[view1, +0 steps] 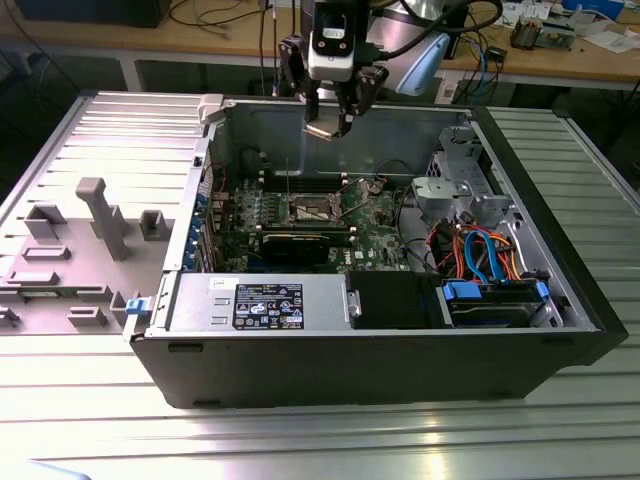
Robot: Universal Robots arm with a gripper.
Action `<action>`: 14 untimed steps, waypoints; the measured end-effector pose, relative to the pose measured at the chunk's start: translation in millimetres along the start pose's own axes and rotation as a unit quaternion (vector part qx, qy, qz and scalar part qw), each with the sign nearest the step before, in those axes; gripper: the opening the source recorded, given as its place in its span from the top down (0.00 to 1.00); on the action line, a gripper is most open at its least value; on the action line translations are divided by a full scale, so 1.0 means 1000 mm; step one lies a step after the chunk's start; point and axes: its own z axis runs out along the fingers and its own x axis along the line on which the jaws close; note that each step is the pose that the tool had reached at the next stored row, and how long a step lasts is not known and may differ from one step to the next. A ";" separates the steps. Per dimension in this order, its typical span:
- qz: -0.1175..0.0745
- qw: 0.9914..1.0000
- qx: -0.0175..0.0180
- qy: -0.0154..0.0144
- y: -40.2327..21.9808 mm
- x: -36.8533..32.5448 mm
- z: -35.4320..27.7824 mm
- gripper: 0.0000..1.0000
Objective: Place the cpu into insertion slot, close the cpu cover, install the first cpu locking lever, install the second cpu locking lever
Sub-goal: 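Place the cpu into insertion slot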
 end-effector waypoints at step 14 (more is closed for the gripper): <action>0.053 0.999 -0.001 -0.005 -0.0028 0.0036 0.0018 0.46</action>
